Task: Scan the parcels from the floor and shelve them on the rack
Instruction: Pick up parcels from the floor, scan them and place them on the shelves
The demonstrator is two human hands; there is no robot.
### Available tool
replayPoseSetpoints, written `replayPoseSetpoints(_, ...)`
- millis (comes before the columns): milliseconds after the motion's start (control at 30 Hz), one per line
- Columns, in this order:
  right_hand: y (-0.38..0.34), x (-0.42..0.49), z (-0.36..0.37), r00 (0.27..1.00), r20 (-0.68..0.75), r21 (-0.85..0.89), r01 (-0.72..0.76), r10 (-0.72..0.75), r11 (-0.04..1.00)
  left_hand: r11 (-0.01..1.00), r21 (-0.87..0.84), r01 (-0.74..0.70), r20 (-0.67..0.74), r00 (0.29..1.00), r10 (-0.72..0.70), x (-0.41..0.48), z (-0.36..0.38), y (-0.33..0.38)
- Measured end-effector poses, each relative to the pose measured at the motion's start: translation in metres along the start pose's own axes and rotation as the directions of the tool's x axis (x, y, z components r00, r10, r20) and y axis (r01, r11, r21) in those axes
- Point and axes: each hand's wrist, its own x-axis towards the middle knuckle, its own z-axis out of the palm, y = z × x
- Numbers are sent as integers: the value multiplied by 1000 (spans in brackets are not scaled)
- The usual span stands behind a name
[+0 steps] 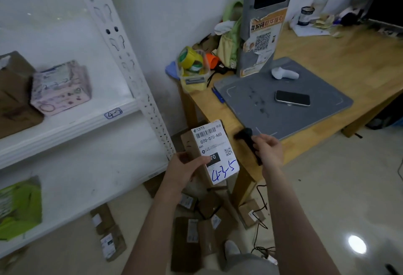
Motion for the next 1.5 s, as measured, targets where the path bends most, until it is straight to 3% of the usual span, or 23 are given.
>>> replayPoseSetpoints(133, 15, 45, -11, 995, -83, -118, -57, 47, 991, 997, -77, 4, -79, 997, -10, 10, 16, 8)
replayPoseSetpoints(400, 37, 93, 15, 995, 81, -459, -15, 59, 888, 982, -184, 46, -201, 976, -84, 11, 25, 11)
replayPoseSetpoints(667, 53, 132, 24, 972, 125, -621, -81, 201, 779, 984, -171, 49, -259, 961, -93, 20, 34, 12)
replayPoseSetpoints(800, 49, 133, 13, 963, 158, -592, -83, 217, 802, 982, -183, 57, -275, 955, -107, 30, 40, 8)
replayPoseSetpoints(1033, 13, 101, 8, 971, 240, -424, 116, -12, 898, 977, -205, 55, -308, 944, -118, 52, 48, -2)
replayPoseSetpoints(1167, -17, 74, 17, 926, 367, -360, 234, -93, 903, 967, -248, 51, -350, 926, -139, 58, 51, -2)
replayPoseSetpoints(1500, -51, -1, 31, 763, 636, -196, 307, -118, 931, 948, -316, -23, -473, 871, -137, 54, 40, 11)
